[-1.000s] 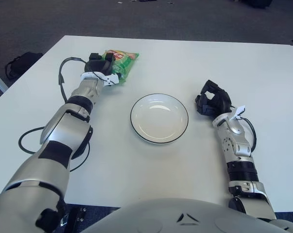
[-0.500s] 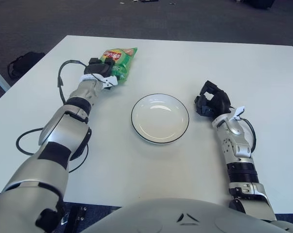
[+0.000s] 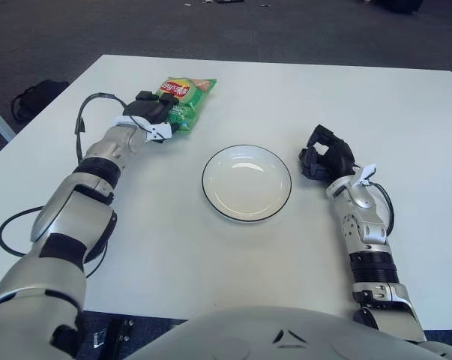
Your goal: Put the snack into the plate.
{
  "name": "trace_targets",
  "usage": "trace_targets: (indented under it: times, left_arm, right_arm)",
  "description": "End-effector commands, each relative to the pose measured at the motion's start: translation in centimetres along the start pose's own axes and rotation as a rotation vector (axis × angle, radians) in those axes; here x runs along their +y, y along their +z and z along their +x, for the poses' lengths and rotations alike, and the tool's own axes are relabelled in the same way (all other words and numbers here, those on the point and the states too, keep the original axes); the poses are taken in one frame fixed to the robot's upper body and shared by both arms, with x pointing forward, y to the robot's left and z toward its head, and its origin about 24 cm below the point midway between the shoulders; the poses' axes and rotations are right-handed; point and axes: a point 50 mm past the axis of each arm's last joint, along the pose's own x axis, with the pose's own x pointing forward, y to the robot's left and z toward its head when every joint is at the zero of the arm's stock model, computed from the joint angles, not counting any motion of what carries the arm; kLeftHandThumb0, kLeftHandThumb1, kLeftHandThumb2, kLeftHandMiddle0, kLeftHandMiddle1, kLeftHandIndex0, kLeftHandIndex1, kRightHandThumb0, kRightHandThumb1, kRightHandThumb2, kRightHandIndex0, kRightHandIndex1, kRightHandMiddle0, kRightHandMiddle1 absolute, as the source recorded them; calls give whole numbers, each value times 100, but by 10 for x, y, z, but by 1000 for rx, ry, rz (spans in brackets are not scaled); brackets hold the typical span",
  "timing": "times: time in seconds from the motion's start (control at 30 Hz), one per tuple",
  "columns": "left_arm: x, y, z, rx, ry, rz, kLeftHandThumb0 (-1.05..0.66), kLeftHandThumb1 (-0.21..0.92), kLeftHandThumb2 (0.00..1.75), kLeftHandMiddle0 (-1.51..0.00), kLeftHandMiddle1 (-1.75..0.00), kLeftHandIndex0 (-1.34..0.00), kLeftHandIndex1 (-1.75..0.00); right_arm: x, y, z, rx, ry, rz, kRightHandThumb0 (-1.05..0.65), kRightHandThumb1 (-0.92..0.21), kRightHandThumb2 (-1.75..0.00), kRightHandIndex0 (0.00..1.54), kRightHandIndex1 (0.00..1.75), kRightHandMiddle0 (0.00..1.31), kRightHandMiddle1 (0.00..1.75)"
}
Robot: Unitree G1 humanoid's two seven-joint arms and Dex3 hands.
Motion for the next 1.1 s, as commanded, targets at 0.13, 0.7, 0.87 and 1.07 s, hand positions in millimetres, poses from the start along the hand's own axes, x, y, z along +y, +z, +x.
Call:
trace_targets:
  times: [0.13,0.7,0.87,1.07]
  left_arm:
    - [-11,-14,-53,-161,-112,69,-93,92,121,-10,-81,0,-103]
    - [17,-9,-99,-335,-93,75,-92,92,117,-10,-83,0,-107]
    - [21,-10,-98,-333,-99,85,-92,92,116,-10,-82,0,-108]
    - [27,-10,-96,-325,-89,86,-91,92,115,-9,-83,0,-112]
  right_arm:
    - [-1,-31,-24,120,-58,54,-53,-20,-146,127,175,71,175]
    - [-1,-29,-24,139,-58,33,-53,-20,-146,127,175,71,175]
    - [-2,-29,-23,140,-59,34,-53,-20,-146,126,175,71,175]
    - [-4,-30,-23,141,-61,36,-53,-20,-147,126,175,71,175]
